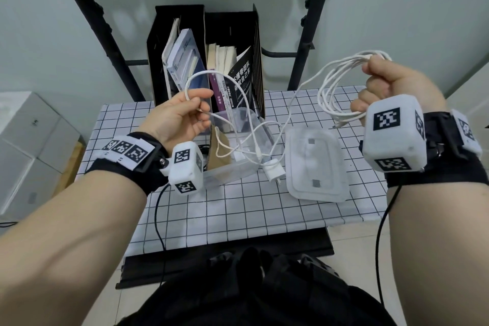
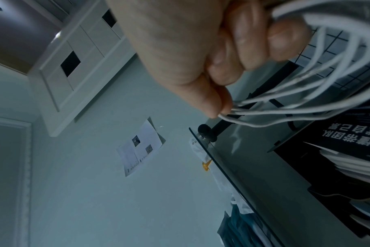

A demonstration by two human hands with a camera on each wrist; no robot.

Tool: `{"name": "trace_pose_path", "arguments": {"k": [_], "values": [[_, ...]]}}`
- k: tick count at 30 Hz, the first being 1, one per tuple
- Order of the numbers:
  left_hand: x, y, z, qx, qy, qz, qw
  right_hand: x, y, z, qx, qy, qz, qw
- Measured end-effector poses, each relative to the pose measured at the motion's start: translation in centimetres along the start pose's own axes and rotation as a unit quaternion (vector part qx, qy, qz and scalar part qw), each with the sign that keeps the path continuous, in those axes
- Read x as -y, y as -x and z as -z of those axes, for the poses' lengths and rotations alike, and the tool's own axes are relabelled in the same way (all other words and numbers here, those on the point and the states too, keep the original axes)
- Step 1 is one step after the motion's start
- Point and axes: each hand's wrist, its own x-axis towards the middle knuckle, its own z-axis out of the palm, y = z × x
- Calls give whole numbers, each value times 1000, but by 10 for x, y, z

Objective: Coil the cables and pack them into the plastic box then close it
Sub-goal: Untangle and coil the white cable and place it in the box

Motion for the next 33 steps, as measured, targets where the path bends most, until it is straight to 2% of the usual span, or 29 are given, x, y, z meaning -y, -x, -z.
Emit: {"name": "trace_pose_path", "arguments": {"k": [6,11,20,25,28,30,33], "values": [[2,-4,0,-16,54,-11,998,-3,2,-1,-11,13,-5,1000],[6,-4,-4,-6,-3,17,1000,0,7,-8,7,2,0,1000],[-1,-3,-23,99,-68,56,991,9,18,-25,22,7,20,1000],[4,-5,-44,94,-154,109,978,12,27,-36,56,5,41,998],[13,-6,-61,86,-238,137,958,12,31,-44,78,8,52,996],[19,-9,-71,77,-302,119,943,10,33,-49,94,13,51,994],[24,-15,-79,65,-401,54,912,8,35,-54,119,30,46,991]]}}
